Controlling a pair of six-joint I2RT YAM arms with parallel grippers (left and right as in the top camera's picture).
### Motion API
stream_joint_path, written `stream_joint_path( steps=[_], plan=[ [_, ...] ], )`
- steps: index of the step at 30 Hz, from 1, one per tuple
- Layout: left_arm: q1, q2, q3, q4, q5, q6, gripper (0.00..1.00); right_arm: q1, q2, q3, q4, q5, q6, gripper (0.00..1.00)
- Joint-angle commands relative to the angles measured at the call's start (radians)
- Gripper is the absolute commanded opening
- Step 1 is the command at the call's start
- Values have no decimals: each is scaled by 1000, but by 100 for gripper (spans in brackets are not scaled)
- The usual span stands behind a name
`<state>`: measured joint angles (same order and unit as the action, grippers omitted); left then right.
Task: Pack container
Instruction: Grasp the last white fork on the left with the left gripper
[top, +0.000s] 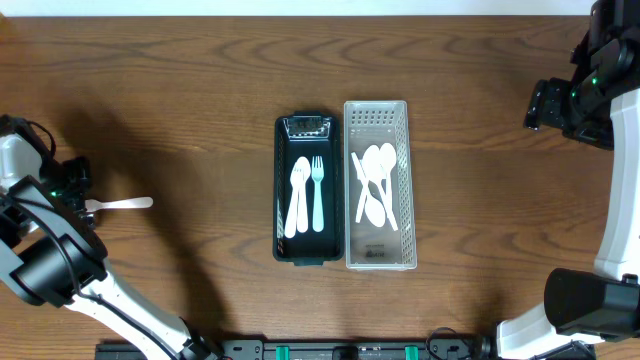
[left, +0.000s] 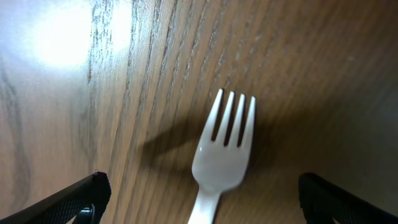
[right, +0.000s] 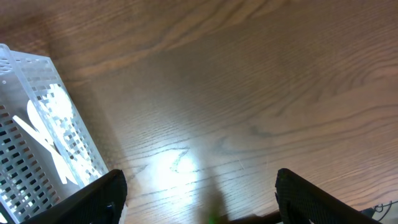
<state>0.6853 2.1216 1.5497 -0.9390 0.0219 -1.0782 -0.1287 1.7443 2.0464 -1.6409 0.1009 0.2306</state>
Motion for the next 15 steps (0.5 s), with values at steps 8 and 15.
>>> stream_joint_path(
  steps=[8,15],
  plan=[
    [4,61,-1,-5,-76,-19,98,-8,-14,1,-6,-5,17,80],
    [4,61,-1,-5,-86,-3,89,-8,-14,1,-8,-4,20,80]
  ],
)
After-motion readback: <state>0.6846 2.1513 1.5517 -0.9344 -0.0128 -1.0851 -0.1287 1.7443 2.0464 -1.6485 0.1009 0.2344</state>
